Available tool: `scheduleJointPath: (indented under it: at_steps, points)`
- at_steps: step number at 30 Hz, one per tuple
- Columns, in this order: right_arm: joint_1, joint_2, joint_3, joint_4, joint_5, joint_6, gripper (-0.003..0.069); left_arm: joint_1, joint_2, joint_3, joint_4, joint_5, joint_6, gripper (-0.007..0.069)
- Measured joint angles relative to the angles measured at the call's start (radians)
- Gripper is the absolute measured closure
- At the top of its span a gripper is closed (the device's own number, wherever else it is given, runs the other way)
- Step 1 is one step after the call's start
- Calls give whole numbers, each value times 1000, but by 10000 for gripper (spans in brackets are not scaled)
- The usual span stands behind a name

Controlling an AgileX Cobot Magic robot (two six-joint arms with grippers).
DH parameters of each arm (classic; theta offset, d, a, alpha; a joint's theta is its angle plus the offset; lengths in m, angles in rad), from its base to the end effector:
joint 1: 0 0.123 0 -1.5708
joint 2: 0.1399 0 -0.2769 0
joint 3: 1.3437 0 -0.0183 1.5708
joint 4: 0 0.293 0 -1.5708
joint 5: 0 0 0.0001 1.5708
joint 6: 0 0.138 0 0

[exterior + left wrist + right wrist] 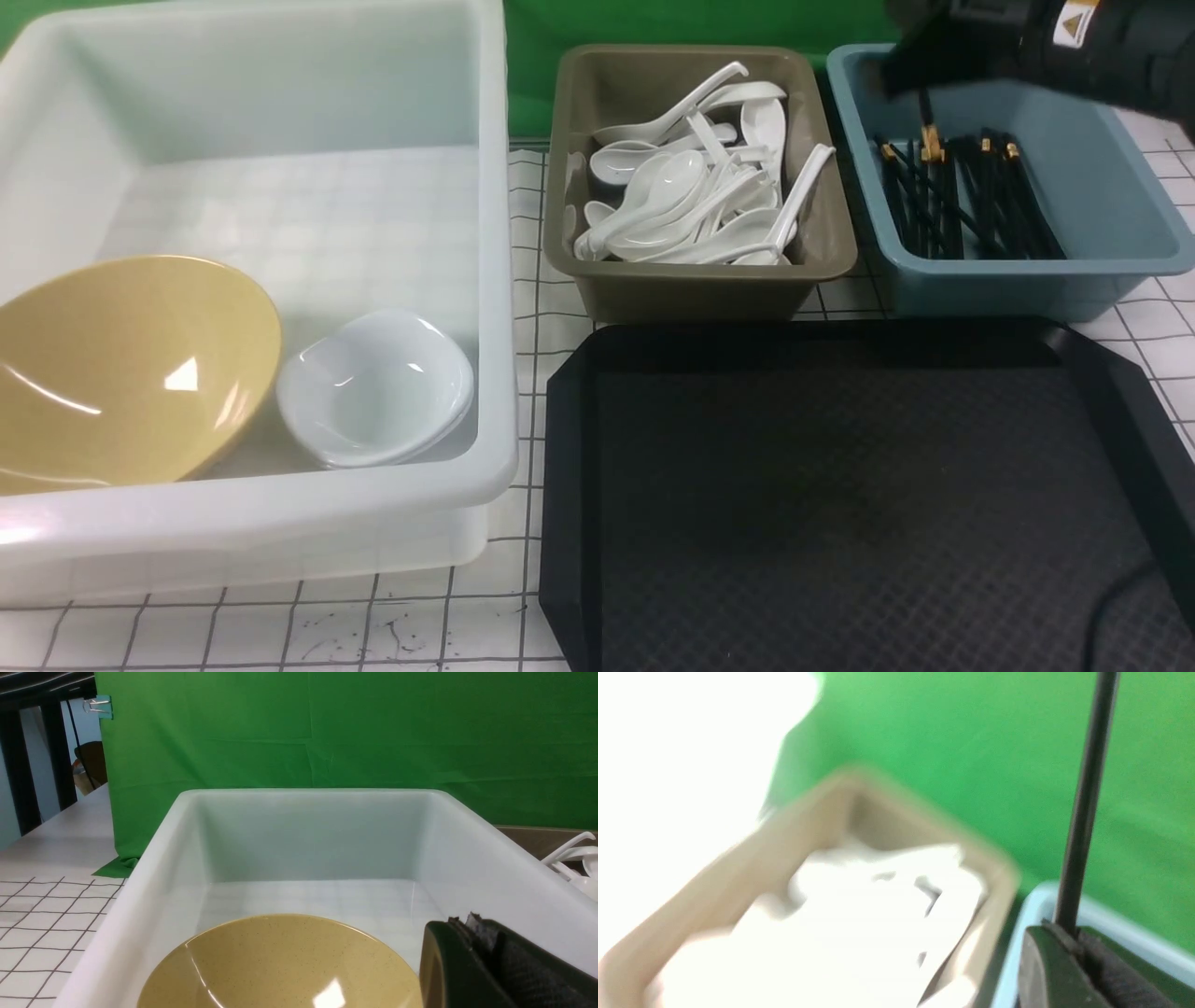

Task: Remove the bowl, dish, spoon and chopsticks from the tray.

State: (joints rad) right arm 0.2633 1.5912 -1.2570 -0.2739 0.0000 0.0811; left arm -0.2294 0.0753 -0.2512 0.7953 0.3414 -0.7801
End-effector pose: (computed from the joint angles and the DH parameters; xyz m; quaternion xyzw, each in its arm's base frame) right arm 0.4505 0.1214 0.3086 -0.1783 0.7684 0.0217 0.6142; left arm 0.1454 0.0000 0.2785 -0.0109 0.7004 -0.0025 0.7137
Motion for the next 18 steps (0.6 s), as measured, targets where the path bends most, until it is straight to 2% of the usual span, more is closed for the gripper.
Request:
scheduleJointPath:
  at_steps: [3,5,8,9,10,12,14,15,18]
  points:
    - [-80,142,-75,-4,22,113,503,0,0,0,0,-23,0,636]
    - [-105,202,-115,-4,130,187,442,0,0,0,0,-32,0,636]
    - [-107,215,-155,-3,356,190,403,0,0,0,0,-32,0,636]
    - [-100,202,-161,0,425,154,416,0,0,0,0,-32,0,636]
    - [-100,202,-161,0,425,154,416,0,0,0,0,-32,0,636]
    - [-69,130,-155,36,592,39,484,0,0,0,0,-32,0,636]
    - [-21,8,-113,152,701,-117,588,0,0,0,0,-32,0,636]
    - [-16,-3,-113,152,706,-128,588,0,0,0,0,-32,0,636]
    - [68,-180,-29,311,721,-275,622,0,0,0,0,-32,0,636]
